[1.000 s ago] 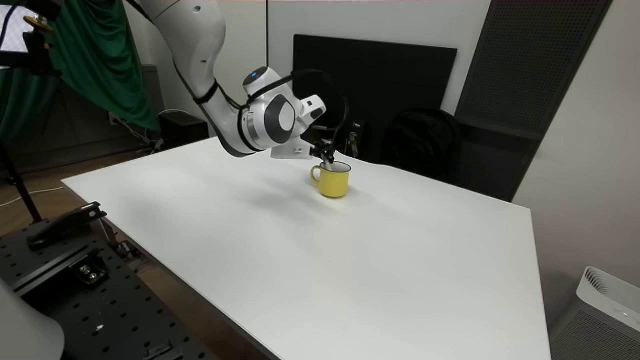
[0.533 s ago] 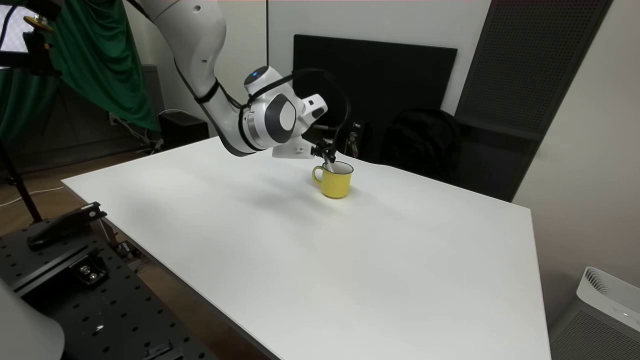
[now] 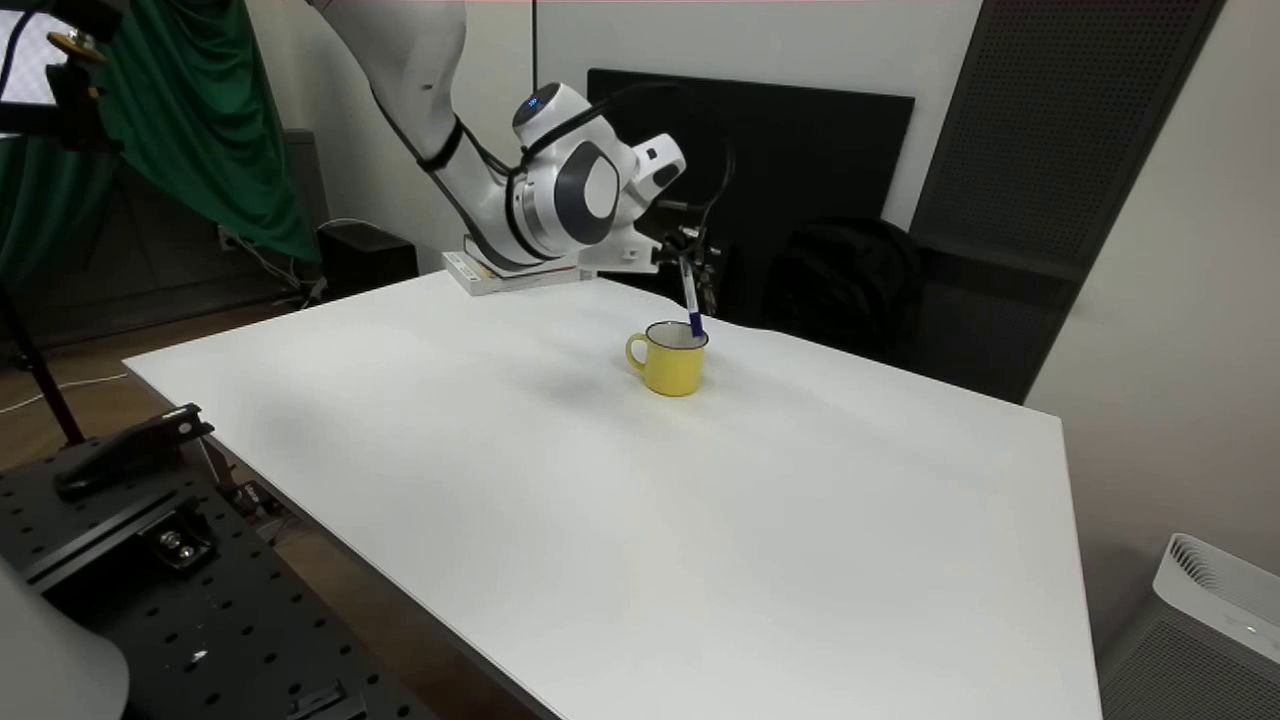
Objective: Take the pen out of the cup, put it on the table then put it back in the cup
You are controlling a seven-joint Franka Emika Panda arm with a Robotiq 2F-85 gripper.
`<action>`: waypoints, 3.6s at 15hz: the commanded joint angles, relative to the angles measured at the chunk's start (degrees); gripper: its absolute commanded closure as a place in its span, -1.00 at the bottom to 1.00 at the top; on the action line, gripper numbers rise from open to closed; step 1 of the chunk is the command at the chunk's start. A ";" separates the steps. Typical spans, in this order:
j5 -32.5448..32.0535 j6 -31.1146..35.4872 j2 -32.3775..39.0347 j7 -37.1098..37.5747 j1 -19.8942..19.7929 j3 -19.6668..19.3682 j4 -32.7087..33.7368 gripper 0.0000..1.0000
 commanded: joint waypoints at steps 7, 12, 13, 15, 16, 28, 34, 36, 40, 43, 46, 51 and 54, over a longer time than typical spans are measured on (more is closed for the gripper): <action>-4.57 -13.21 -15.00 -2.19 -9.33 11.43 0.10 0.97; -10.21 -20.40 -21.52 -5.06 -23.53 31.07 -2.27 0.97; -10.71 -21.87 -22.11 -6.29 -26.81 35.27 -2.96 0.97; -10.98 -26.12 -22.26 -8.79 -32.36 42.01 -3.96 0.97; -10.76 -28.46 -21.80 -9.75 -34.38 44.23 -4.31 0.97; -16.60 -45.70 -17.27 -8.52 -35.36 41.66 -5.03 0.38; -17.70 -46.88 -17.43 -8.75 -35.82 41.63 -5.12 -0.32; -17.71 -46.16 -17.88 -8.60 -35.78 41.44 -5.62 -0.56; -19.43 -34.51 -19.21 -4.53 -32.45 37.84 -9.96 -1.00; -20.02 -26.28 -18.90 -0.56 -28.81 33.68 -12.22 -1.00; -19.02 -23.12 -18.51 1.99 -25.51 30.17 -13.90 -1.00; -18.13 -22.83 -18.00 4.12 -22.76 27.43 -14.78 -1.00; -17.95 -23.45 -17.66 4.39 -22.89 27.62 -14.69 -1.00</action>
